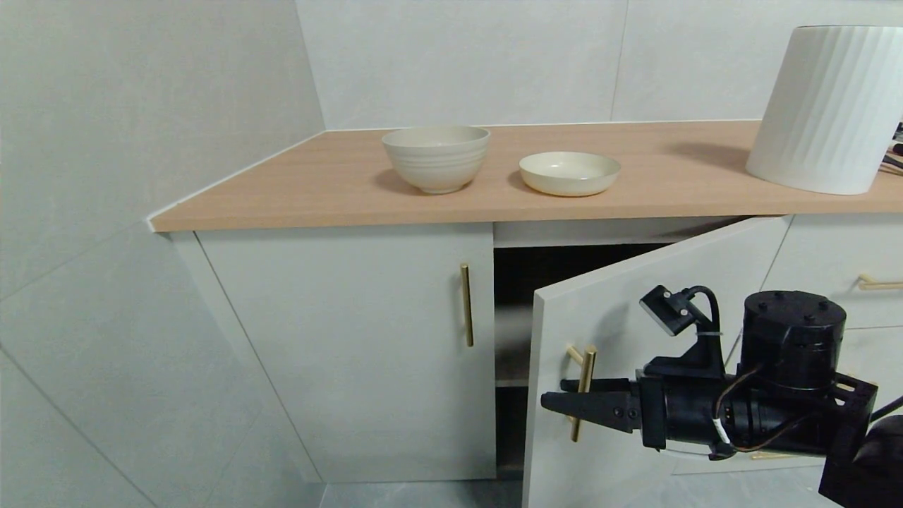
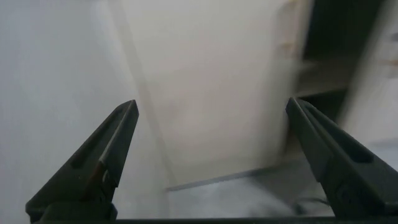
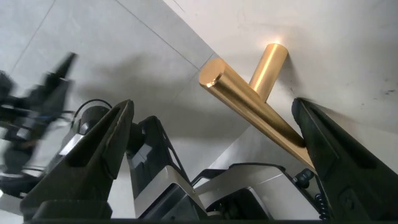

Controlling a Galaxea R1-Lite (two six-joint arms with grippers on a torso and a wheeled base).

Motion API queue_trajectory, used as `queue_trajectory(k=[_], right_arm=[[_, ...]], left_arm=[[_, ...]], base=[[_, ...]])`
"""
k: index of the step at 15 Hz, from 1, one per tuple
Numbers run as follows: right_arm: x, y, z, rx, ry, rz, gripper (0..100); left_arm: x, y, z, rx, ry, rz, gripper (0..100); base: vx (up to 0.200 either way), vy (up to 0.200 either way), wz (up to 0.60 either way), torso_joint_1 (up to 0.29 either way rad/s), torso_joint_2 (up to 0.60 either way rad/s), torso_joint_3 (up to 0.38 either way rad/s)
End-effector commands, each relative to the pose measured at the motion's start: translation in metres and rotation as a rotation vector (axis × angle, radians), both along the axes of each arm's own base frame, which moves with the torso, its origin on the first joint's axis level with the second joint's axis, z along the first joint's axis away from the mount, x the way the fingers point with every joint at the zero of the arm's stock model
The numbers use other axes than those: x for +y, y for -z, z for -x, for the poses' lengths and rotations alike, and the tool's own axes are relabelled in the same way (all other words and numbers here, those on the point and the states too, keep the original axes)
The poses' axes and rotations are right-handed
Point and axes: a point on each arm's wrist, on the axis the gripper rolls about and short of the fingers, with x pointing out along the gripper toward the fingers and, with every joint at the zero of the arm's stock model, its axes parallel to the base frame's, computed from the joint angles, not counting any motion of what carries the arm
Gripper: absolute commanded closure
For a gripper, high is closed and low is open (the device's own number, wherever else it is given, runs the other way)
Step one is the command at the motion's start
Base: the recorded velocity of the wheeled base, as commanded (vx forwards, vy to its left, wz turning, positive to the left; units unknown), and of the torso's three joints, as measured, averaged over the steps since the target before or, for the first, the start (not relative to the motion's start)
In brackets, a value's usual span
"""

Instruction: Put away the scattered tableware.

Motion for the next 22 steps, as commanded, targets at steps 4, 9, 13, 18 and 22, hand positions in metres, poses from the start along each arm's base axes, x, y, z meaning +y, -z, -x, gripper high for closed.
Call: queue_trajectory(k=[4,9,13,18,22], right_arm=[[0.0,-0.001,0.0,-0.004,0.001,-0.002,0],[0.0,0.0,0.0,0.0,0.001,0.001,0],[0.001,0.001,0.0,0.004,-0.001,0.003,0],[0.0,0.003,0.001,0.01,-0.001,0.009,0],[-0.001,0.004,0.002,0.014,-0.001,0.011,0]], left_arm=[[-0.006,-0.114,-0.076,0.268,0.306,0.025,0],[-0.032,-0.127,-0.174,0.477,0.49,0.074,0],[-0.05,-0.106,-0.208,0.593,0.522,0.139,0],[-0.087,-0.075,-0.233,0.766,0.609,0.142,0],[-0.11,-0.051,-0.248,0.815,0.657,0.121,0]], base=[[0.0,0.0,0.0,0.0,0.0,0.0],[0.0,0.0,0.0,0.0,0.0,0.0],[0.0,0.0,0.0,0.0,0.0,0.0],[0.0,0.0,0.0,0.0,0.0,0.0],[0.0,0.0,0.0,0.0,0.0,0.0]])
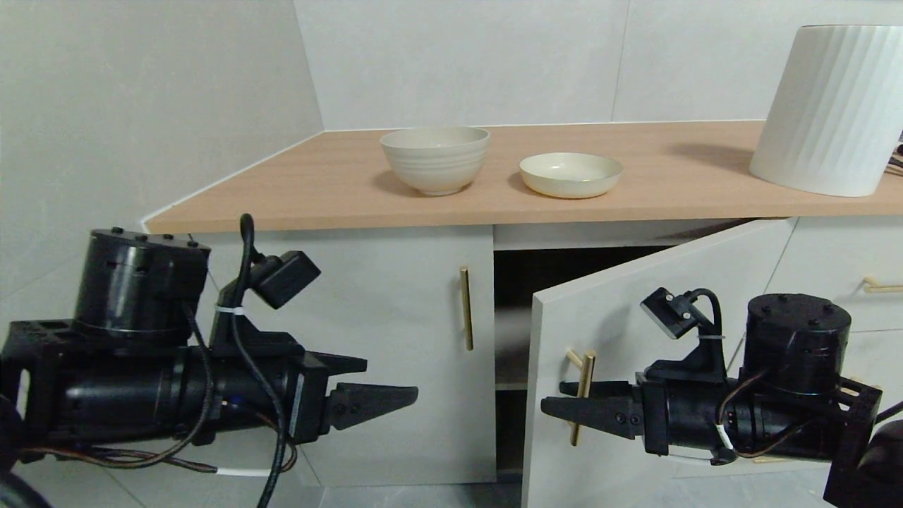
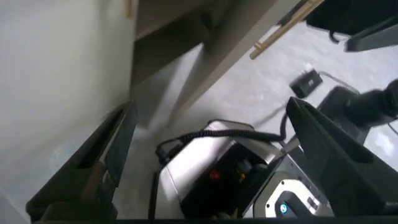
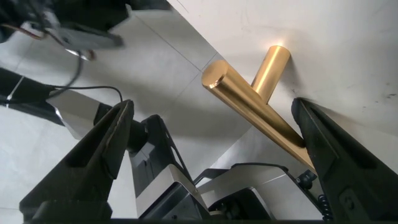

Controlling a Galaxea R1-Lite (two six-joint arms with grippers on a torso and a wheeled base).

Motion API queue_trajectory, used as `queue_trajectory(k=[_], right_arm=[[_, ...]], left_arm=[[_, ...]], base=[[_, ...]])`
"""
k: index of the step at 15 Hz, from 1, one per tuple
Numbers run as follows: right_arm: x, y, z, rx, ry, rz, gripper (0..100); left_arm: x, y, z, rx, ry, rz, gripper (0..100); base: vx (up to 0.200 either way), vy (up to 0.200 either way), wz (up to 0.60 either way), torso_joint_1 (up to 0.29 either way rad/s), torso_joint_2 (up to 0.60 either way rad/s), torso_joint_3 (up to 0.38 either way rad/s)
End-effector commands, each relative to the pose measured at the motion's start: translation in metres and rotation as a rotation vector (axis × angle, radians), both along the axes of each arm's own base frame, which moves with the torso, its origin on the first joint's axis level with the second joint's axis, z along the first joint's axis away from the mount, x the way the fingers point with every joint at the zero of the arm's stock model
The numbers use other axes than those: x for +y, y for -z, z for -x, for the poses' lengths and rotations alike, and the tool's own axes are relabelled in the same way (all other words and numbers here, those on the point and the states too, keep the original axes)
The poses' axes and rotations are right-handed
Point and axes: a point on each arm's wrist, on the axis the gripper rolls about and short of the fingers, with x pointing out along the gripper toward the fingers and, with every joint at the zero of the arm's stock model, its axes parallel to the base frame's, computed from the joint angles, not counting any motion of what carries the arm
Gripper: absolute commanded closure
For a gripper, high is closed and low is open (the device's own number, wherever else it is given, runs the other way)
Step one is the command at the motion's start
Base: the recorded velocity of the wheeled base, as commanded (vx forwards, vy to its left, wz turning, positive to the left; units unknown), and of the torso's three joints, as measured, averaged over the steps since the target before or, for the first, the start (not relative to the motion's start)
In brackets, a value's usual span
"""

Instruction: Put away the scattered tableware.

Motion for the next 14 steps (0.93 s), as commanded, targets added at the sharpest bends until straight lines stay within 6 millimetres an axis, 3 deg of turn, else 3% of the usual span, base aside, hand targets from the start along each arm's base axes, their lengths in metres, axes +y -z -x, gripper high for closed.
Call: queue_trajectory(k=[1,6,11,14], right_arm=[[0.0,0.002,0.0,0.008,0.001,0.005,0],[0.0,0.002,0.0,0.008,0.003,0.006,0],[-0.001,0.002,0.001,0.012,0.004,0.008,0],[-0.001,0.001,0.002,-0.013,0.004,-0.009,0]], left_arm=[[-0.011,0.019,-0.013,0.053,0.018,-0.024,100],[-0.052,0.029,-0.056,-0.124,0.029,0.024,100],[-0.098,0.057,-0.046,-0.158,0.056,0.047,100],[-0.118,0.076,-0.056,-0.149,0.021,0.131,100]], base=[[0.0,0.0,0.0,0.0,0.0,0.0],[0.0,0.0,0.0,0.0,0.0,0.0],[0.0,0.0,0.0,0.0,0.0,0.0],[0.0,0.0,0.0,0.0,0.0,0.0]])
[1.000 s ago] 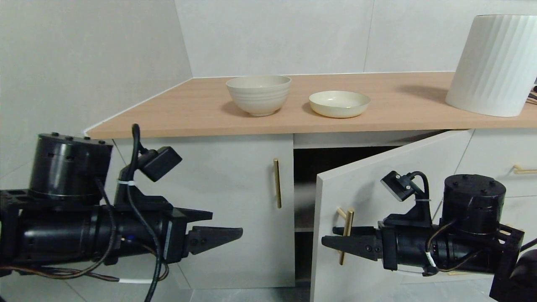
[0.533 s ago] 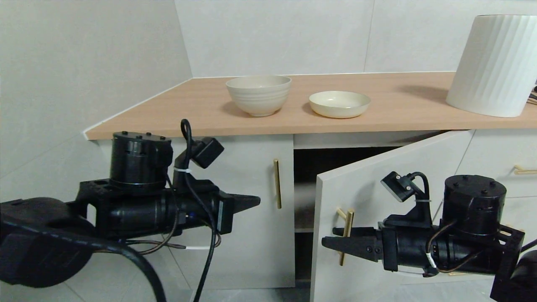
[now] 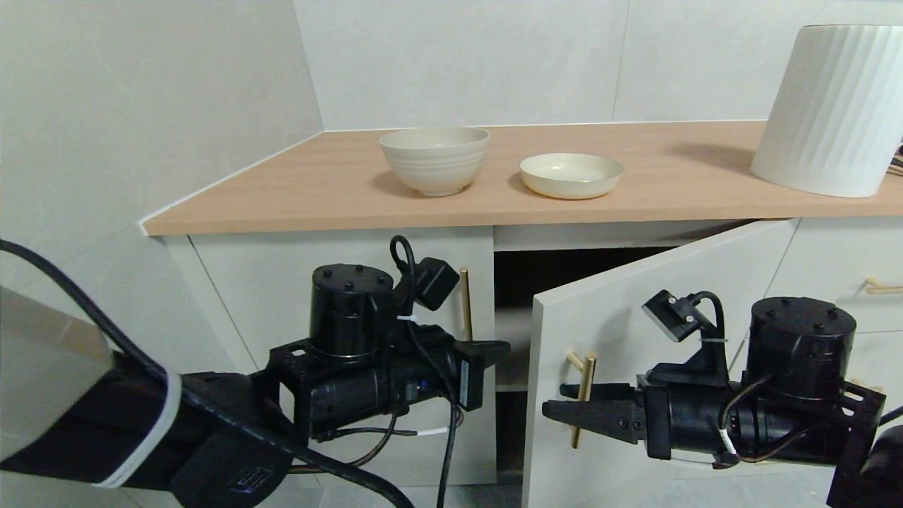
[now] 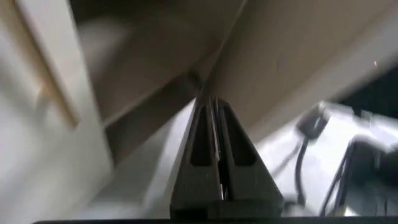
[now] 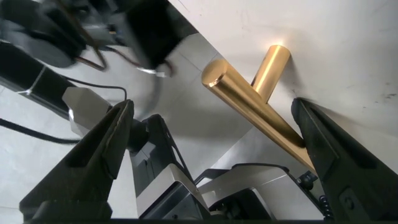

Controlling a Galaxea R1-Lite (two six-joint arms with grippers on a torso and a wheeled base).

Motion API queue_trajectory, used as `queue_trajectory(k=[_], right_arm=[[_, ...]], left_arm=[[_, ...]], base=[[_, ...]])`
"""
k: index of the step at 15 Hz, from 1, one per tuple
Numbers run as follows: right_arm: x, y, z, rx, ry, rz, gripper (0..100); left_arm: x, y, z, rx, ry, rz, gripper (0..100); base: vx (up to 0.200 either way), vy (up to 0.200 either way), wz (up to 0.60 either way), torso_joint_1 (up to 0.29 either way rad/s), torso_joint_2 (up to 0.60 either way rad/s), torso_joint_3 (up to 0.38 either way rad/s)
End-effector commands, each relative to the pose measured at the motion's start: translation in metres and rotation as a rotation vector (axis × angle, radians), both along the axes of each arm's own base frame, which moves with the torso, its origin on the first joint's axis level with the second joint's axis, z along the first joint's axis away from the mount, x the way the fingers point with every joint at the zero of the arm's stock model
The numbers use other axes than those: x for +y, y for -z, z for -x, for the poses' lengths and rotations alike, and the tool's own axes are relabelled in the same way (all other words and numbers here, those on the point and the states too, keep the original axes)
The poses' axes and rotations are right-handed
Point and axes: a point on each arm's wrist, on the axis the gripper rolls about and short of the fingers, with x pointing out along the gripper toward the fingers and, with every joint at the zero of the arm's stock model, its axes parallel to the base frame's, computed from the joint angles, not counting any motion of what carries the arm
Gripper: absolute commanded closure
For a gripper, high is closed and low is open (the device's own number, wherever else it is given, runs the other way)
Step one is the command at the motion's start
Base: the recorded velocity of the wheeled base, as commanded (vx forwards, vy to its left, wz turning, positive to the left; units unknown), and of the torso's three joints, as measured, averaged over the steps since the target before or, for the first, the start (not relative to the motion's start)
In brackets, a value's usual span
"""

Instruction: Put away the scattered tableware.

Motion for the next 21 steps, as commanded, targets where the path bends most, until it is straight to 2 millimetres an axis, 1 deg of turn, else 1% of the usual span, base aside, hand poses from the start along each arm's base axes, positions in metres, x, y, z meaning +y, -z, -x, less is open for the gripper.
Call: queue_trajectory(k=[1,3,7,8,9,10,11,12,13,16,17,18,19,20,21], right_arm=[[0.0,0.0,0.0,-0.01,0.001,-0.006,0],[0.0,0.0,0.0,-0.016,0.001,-0.009,0],[-0.001,0.001,0.001,-0.011,-0.001,-0.006,0],[-0.001,0.001,0.002,-0.01,-0.001,-0.005,0],[-0.001,0.001,0.002,-0.01,-0.001,-0.005,0],[-0.002,0.002,0.002,-0.009,0.004,-0.003,0],[-0.002,0.001,0.003,-0.015,0.007,-0.004,0],[-0.003,-0.001,0.003,-0.023,0.009,-0.005,0],[-0.01,-0.002,0.003,-0.062,0.027,0.005,0],[-0.02,0.003,-0.003,-0.111,0.106,0.053,0],[-0.023,0.005,0.0,-0.116,0.158,0.073,0],[-0.024,0.006,0.001,-0.117,0.164,0.079,0],[-0.033,0.005,0.008,-0.134,0.185,0.091,0],[-0.035,0.005,0.009,-0.136,0.188,0.093,0],[-0.043,0.004,0.019,-0.144,0.196,0.099,0]], left_arm=[[-0.013,0.023,-0.007,0.043,-0.011,0.002,100],[-0.016,0.028,-0.011,0.054,-0.012,0.01,100],[-0.026,0.023,-0.022,0.027,0.001,0.037,100],[-0.026,0.026,-0.022,0.035,0.009,0.034,100],[-0.026,0.026,-0.022,0.035,0.011,0.034,100],[-0.036,0.041,-0.016,0.071,0.05,0.012,100],[-0.041,0.046,-0.009,0.063,0.06,0.012,100],[-0.042,0.046,-0.008,0.05,0.059,0.021,100],[-0.045,0.045,-0.006,-0.012,0.063,0.071,100],[-0.046,0.045,-0.007,-0.027,0.068,0.083,100],[-0.046,0.045,-0.007,-0.027,0.068,0.085,100],[-0.047,0.044,-0.008,-0.029,0.068,0.087,100],[-0.047,0.044,-0.008,-0.03,0.07,0.086,100],[-0.047,0.044,-0.008,-0.03,0.07,0.086,100],[-0.046,0.043,-0.007,-0.03,0.07,0.088,100]], base=[[0.0,0.0,0.0,0.0,0.0,0.0],[0.0,0.0,0.0,0.0,0.0,0.0],[0.0,0.0,0.0,0.0,0.0,0.0],[0.0,0.0,0.0,0.0,0.0,0.0],[0.0,0.0,0.0,0.0,0.0,0.0],[0.0,0.0,0.0,0.0,0.0,0.0],[0.0,0.0,0.0,0.0,0.0,0.0],[0.0,0.0,0.0,0.0,0.0,0.0],[0.0,0.0,0.0,0.0,0.0,0.0],[0.0,0.0,0.0,0.0,0.0,0.0],[0.0,0.0,0.0,0.0,0.0,0.0],[0.0,0.0,0.0,0.0,0.0,0.0],[0.0,0.0,0.0,0.0,0.0,0.0],[0.0,0.0,0.0,0.0,0.0,0.0],[0.0,0.0,0.0,0.0,0.0,0.0]])
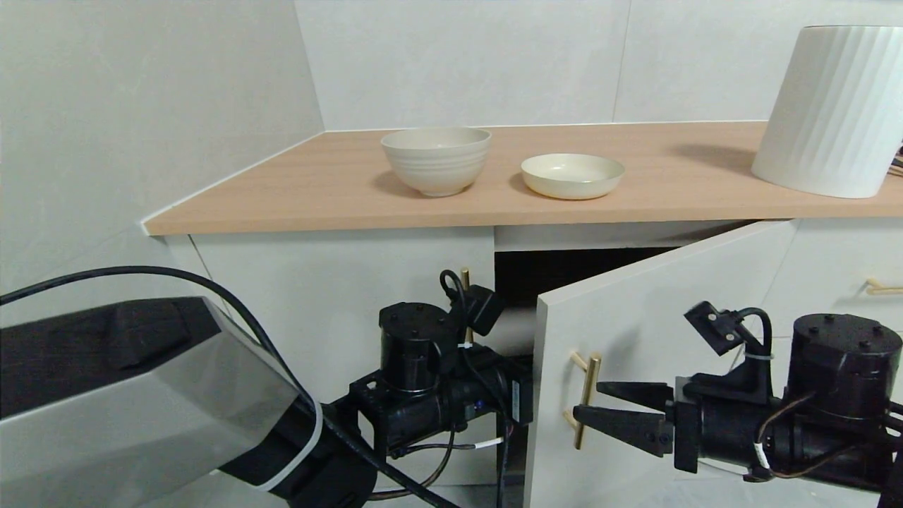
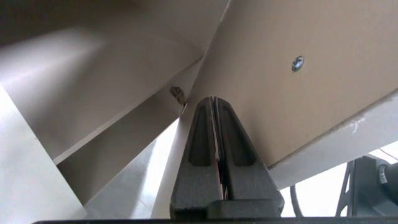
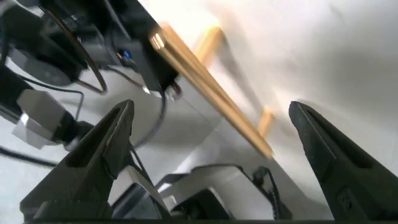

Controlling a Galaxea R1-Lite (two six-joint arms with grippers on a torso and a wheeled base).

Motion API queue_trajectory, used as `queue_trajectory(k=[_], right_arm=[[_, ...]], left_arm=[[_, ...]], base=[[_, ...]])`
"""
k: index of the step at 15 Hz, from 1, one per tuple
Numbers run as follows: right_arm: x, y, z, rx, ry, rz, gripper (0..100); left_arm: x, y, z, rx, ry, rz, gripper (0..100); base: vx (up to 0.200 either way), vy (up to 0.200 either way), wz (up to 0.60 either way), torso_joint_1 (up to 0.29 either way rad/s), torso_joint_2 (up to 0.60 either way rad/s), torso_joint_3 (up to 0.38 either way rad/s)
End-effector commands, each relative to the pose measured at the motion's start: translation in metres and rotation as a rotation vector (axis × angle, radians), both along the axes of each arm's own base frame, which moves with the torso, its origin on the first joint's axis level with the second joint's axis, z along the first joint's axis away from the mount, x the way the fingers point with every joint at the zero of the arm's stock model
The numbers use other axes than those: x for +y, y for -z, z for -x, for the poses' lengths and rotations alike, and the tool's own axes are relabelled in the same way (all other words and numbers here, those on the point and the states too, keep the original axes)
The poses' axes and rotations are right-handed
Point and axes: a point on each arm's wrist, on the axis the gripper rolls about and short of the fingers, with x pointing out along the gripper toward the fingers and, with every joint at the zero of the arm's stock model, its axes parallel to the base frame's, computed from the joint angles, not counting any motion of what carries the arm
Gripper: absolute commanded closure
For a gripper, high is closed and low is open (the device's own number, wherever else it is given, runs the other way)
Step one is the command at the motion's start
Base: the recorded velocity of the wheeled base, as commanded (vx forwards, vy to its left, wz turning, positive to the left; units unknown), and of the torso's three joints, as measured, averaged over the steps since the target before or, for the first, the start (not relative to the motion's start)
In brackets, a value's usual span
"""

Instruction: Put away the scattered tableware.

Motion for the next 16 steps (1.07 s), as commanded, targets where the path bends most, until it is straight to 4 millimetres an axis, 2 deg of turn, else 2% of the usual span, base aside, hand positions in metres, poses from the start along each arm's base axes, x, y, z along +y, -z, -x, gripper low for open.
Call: queue_trajectory(k=[1,3,5,7,11,12,16], right_arm=[[-0.013,-0.001,0.018,-0.003,0.012,0.004,0],[-0.021,0.008,0.033,0.01,0.033,0.047,0],[-0.026,0.012,0.041,-0.068,0.176,0.15,0],[-0.027,-0.003,0.06,-0.127,0.151,0.125,0],[-0.035,-0.029,0.08,-0.074,0.115,0.168,0],[-0.036,-0.032,0.082,-0.07,0.113,0.171,0],[-0.037,-0.033,0.083,-0.058,0.111,0.18,0]], left_arm=[[0.0,-0.001,0.0,-0.001,0.0,0.003,100],[0.0,-0.001,0.0,0.0,0.0,0.002,100],[0.001,-0.002,0.001,-0.003,0.0,0.004,100],[0.0,-0.002,0.0,0.0,0.0,0.002,100],[0.0,-0.001,0.001,0.001,0.002,0.001,100],[-0.001,-0.001,0.0,0.001,0.002,0.001,100],[-0.005,0.0,-0.004,0.015,0.001,0.004,100]], base=[[0.0,0.0,0.0,0.0,0.0,0.0],[0.0,0.0,0.0,0.0,0.0,0.0],[0.0,0.0,0.0,0.0,0.0,0.0],[0.0,0.0,0.0,0.0,0.0,0.0],[0.0,0.0,0.0,0.0,0.0,0.0],[0.0,0.0,0.0,0.0,0.0,0.0],[-0.2,0.0,0.0,0.004,0.0,0.005]])
